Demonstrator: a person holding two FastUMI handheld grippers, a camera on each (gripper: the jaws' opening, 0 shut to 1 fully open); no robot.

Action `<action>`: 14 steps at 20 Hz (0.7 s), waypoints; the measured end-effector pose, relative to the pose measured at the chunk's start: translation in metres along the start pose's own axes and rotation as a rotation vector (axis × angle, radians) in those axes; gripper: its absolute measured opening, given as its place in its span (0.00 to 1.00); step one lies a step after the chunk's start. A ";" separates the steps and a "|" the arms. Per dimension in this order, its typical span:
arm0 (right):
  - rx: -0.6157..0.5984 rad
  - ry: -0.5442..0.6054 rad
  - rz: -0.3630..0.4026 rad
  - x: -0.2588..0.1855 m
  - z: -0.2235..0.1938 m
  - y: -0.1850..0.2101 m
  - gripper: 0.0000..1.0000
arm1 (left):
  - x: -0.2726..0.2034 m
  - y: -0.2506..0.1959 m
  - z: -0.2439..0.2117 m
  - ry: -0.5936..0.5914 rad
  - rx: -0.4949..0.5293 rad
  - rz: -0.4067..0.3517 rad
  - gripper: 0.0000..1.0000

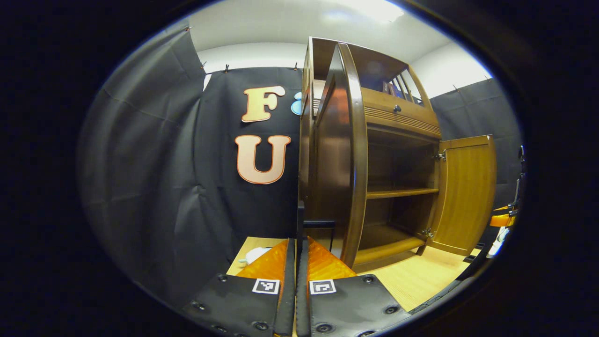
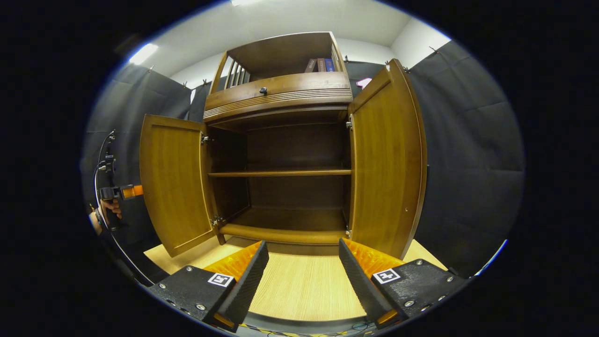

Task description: Open the right door of the double-door shoe cabinet with the right hand, and open the left door with the left hand.

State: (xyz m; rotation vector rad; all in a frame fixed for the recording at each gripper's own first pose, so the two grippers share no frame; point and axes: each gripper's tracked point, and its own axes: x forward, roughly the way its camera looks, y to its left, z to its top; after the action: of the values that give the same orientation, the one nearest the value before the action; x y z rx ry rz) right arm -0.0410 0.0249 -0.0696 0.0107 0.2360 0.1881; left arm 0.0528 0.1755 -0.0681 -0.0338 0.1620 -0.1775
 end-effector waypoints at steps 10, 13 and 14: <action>-0.003 0.008 0.014 0.019 0.002 0.007 0.93 | -0.070 0.020 -0.020 0.022 -0.001 0.201 0.13; 0.005 0.006 0.029 0.026 0.001 0.010 0.93 | -0.087 -0.011 0.004 -0.032 0.035 0.231 0.10; 0.007 -0.003 0.033 0.027 0.002 0.011 0.93 | -0.090 -0.025 0.010 -0.045 0.032 0.227 0.01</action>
State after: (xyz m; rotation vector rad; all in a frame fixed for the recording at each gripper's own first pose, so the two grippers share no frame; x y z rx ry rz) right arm -0.0168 0.0409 -0.0735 0.0222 0.2335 0.2201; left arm -0.0371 0.1673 -0.0431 0.0129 0.1171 0.0470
